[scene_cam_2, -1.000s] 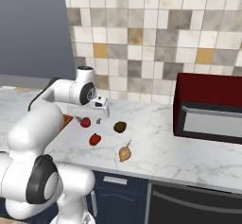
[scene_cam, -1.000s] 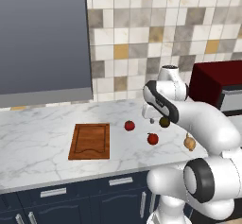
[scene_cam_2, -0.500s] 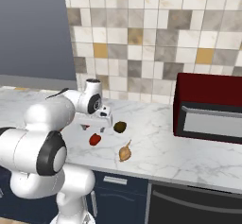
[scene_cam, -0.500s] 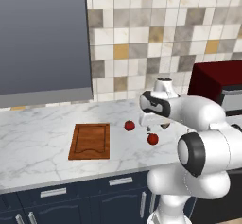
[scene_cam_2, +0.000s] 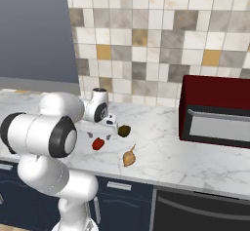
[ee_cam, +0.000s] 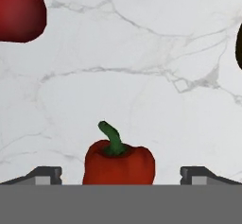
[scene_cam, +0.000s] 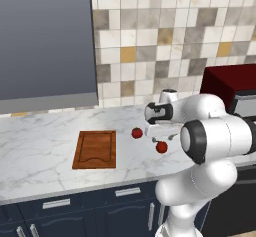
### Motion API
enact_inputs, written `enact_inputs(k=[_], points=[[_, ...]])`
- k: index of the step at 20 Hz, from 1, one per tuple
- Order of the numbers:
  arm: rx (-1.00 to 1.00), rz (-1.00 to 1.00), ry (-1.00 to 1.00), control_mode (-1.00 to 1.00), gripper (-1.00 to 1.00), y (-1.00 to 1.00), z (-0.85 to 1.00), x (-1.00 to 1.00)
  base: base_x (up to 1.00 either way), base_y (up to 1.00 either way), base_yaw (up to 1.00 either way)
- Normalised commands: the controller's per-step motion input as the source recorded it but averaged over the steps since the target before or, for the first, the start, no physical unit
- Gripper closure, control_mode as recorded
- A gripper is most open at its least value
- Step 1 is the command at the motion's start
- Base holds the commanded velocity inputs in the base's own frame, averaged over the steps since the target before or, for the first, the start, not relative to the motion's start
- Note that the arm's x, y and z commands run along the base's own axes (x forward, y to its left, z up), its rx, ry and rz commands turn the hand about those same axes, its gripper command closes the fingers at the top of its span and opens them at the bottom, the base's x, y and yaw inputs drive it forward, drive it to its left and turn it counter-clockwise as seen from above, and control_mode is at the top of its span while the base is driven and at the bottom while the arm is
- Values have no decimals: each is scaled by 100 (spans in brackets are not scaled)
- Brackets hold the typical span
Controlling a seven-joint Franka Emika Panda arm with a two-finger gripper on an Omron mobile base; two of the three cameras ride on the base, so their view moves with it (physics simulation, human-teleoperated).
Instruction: Place the avocado, onion, tomato, and bell pepper on the cutting board.
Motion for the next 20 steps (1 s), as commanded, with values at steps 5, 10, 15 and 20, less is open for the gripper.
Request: enact_inputs(k=[5, 10, 15, 20], points=[[0, 0, 0, -100, -100, 0, -1, -5, 0, 0, 0], [0, 0, -4, -100, -100, 0, 0, -24, 0, 0, 0], [0, 0, -1, -100, -100, 0, 0, -7, 0, 0, 0], [0, 0, 1, -100, -100, 0, -7, 0, 0, 0, 0]])
